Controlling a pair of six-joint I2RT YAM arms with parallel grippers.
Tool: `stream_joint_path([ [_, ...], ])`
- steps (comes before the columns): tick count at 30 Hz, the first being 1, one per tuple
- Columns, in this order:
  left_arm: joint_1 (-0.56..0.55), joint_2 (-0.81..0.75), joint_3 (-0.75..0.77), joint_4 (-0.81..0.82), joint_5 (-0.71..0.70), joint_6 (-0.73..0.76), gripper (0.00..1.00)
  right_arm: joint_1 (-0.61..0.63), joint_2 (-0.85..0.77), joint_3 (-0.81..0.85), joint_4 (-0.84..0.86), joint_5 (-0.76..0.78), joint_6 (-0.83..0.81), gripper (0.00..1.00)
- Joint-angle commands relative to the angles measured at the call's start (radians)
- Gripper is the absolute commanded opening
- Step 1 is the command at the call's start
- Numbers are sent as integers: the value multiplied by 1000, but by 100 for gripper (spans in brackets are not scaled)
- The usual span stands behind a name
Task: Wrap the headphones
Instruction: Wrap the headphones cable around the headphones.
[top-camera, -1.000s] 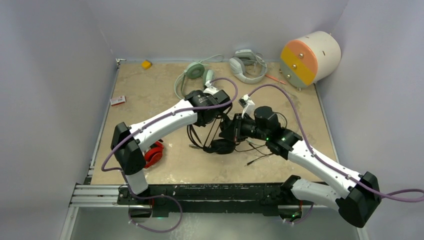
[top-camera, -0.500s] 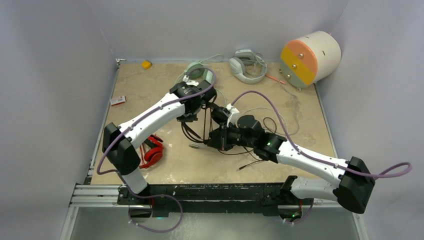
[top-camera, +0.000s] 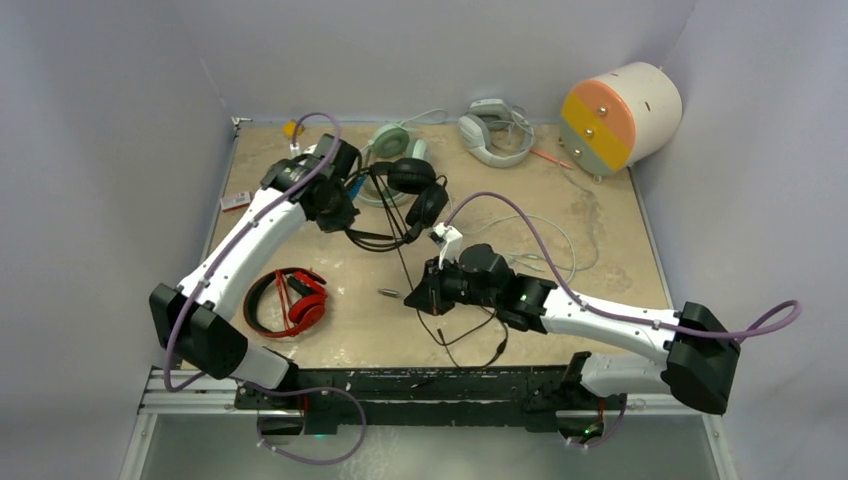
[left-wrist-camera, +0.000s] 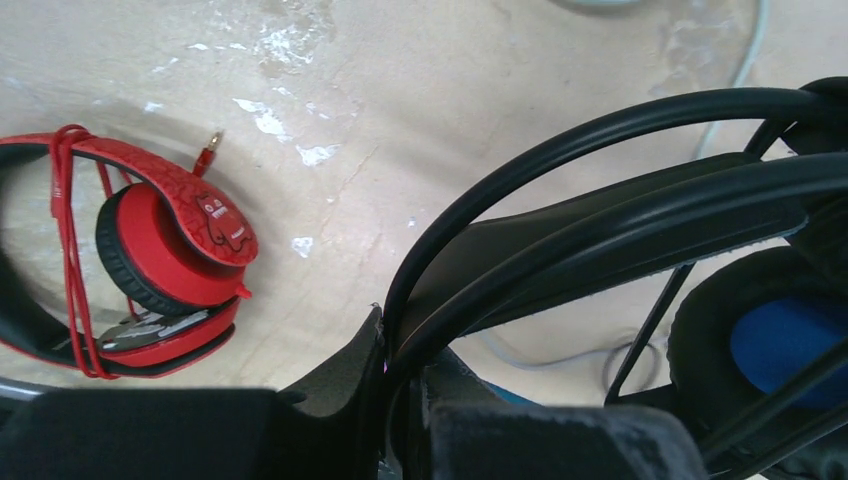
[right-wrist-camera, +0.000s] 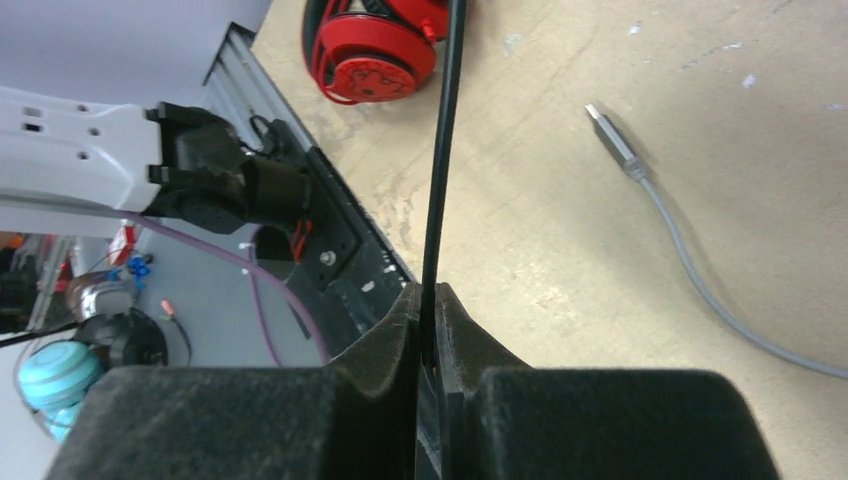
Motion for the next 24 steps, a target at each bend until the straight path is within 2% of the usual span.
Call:
stream_joint_path([
  [1,59,-85,29,205,143,-42,0,22,10,-61,18,48,-53,8],
  [9,74,-98,101,126,214,28,0,21,3,-119,63,142,-135,7],
  [14,82,-88,119,62,107,46,0,20,-76,-172,132,151,-165,4],
  [16,93,-84,114,68,106,53,0,20,-110,-180,123,160,-169,0],
  [23,104,-60,166,75,128,63,0,20,-168,-178,26,195,-198,0],
  [24,105,-59,172,79,151,63,0,20,-158,-180,30,196,-199,5],
])
